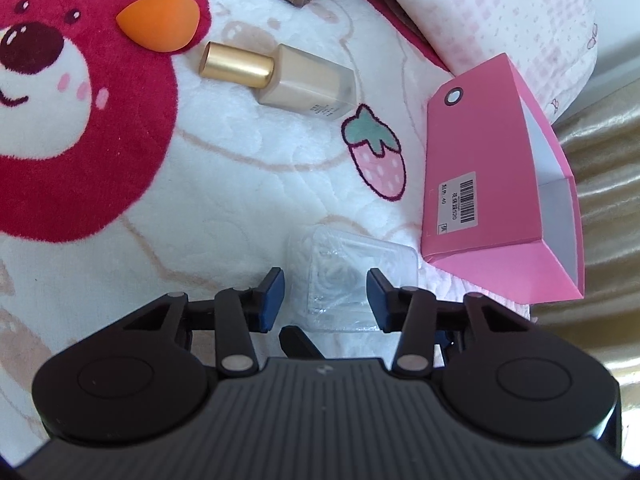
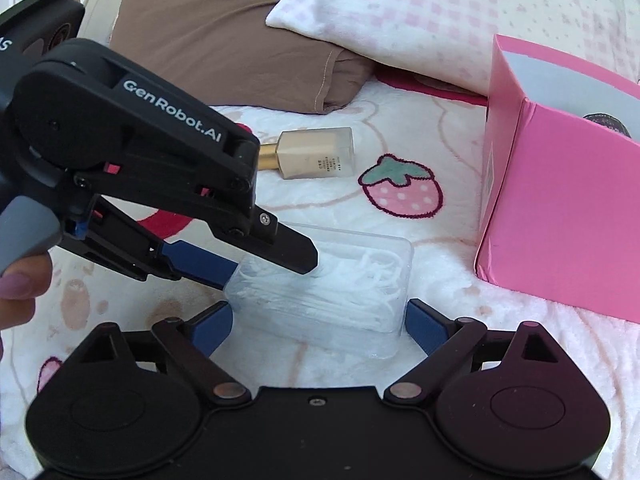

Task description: Organize objects

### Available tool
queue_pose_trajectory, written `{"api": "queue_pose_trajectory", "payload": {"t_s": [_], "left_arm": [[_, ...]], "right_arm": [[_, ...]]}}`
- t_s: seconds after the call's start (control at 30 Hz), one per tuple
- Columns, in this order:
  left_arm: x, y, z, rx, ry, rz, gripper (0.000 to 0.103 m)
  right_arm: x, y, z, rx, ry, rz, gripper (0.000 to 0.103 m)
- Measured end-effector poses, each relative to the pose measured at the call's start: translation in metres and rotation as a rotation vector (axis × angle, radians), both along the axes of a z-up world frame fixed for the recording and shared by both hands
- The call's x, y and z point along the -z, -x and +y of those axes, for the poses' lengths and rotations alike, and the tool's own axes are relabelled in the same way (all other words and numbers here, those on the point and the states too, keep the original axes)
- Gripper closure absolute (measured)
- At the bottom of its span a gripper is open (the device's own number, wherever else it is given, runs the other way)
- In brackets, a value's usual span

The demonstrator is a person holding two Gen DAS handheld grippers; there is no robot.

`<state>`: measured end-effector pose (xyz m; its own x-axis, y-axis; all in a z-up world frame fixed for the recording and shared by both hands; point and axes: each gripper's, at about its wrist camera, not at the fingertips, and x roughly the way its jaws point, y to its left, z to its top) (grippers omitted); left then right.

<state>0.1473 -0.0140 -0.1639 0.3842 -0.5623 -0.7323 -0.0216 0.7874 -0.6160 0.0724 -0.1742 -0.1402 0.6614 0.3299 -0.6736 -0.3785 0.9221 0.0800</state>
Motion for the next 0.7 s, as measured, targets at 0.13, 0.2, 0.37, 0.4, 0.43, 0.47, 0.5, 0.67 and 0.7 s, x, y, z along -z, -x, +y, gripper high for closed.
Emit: {"api": "queue_pose_trajectory", "payload": {"t_s": [0.13, 0.2, 0.37, 0.4, 0.43, 0.47, 0.5, 0.67, 0.7], "left_arm": [[-0.014, 0.010, -0.007, 0.048, -0.015, -0.014, 0.059], [-0.020, 0.014, -0.006, 0.051, 0.018, -0.002, 0.059], [-0.055, 0.028, -0.020, 0.081, 0.070, -0.042, 0.059], [-0.063, 0.030, -0.024, 0.084, 0.071, -0.052, 0.059], [-0.072, 0.032, -0.031, 0.088, 0.062, -0.065, 0.059], [-0.080, 0.032, -0.037, 0.094, 0.051, -0.076, 0.059], [-0.089, 0.033, -0.043, 0.104, 0.045, -0.086, 0.059], [-0.130, 0.027, -0.078, 0.181, 0.040, -0.143, 0.059], [-0.139, 0.025, -0.086, 0.200, 0.036, -0.160, 0.059]], "right_arm": [[-0.013, 0.014, -0.006, 0.004, 0.005, -0.020, 0.010], [-0.024, 0.022, -0.011, 0.010, 0.010, -0.027, 0.010], [-0.063, 0.037, -0.028, 0.004, 0.047, -0.071, 0.011], [-0.072, 0.040, -0.033, 0.007, 0.054, -0.081, 0.012], [-0.080, 0.041, -0.037, 0.010, 0.061, -0.087, 0.012], [-0.088, 0.042, -0.042, 0.016, 0.064, -0.090, 0.014], [-0.095, 0.043, -0.048, 0.025, 0.064, -0.094, 0.015], [-0.128, 0.044, -0.081, 0.067, 0.072, -0.160, 0.016], [-0.135, 0.044, -0.089, 0.073, 0.078, -0.173, 0.016]]}}
